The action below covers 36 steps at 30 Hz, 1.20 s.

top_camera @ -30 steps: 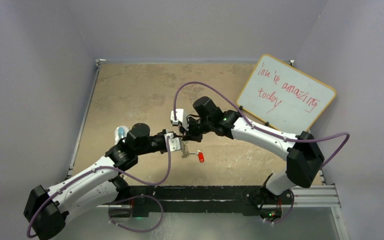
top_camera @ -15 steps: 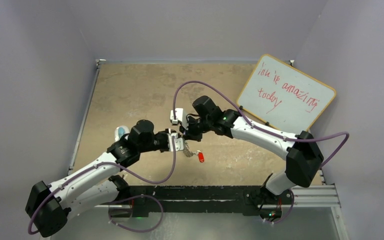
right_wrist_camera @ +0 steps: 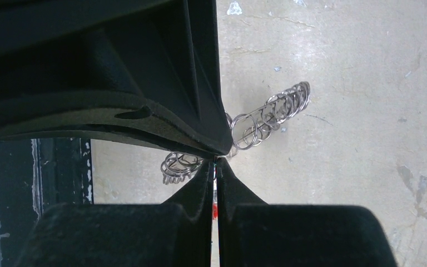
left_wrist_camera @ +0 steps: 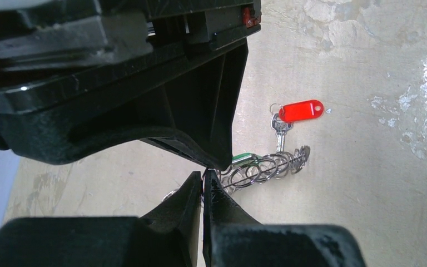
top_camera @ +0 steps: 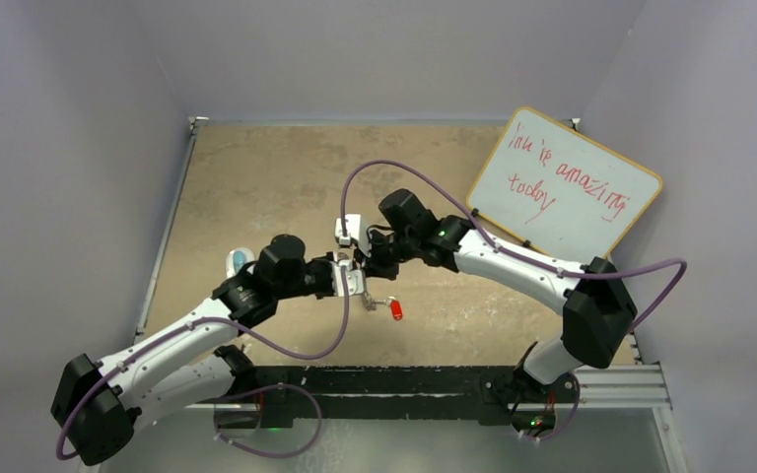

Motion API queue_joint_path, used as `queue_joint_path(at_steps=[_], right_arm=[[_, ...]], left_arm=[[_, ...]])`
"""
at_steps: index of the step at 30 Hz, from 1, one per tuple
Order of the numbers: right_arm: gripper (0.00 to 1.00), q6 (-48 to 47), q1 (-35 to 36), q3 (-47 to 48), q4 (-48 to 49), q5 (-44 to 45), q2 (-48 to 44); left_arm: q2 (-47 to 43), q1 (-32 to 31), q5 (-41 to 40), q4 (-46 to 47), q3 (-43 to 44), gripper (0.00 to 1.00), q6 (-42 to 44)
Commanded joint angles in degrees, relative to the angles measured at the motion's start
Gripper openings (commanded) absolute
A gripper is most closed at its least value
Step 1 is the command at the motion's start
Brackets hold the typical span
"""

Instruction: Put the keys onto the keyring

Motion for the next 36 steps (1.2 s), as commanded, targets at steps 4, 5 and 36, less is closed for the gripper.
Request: queue_joint_path(at_steps=[4,5,36], right_arm=[[0.0,0.8,-2.3,-0.5,5.1,-7.9,-1.5],[0.0,1.1,-2.9,-1.1,5.9,-9.2,-1.7],[0.3,8.4,-7.4,-19.1,33.6,-15.1,-7.2]], left_arm=[[-4.0,-0.2,-2.3,10.3,-2.9,0.0,-9.2],[-4.8,-0.1,-2.6,12.5,-4.0,0.0,-10.8],[-13.3,-0.1,-8.9,34.3,-18.7,0.0,-25.6]])
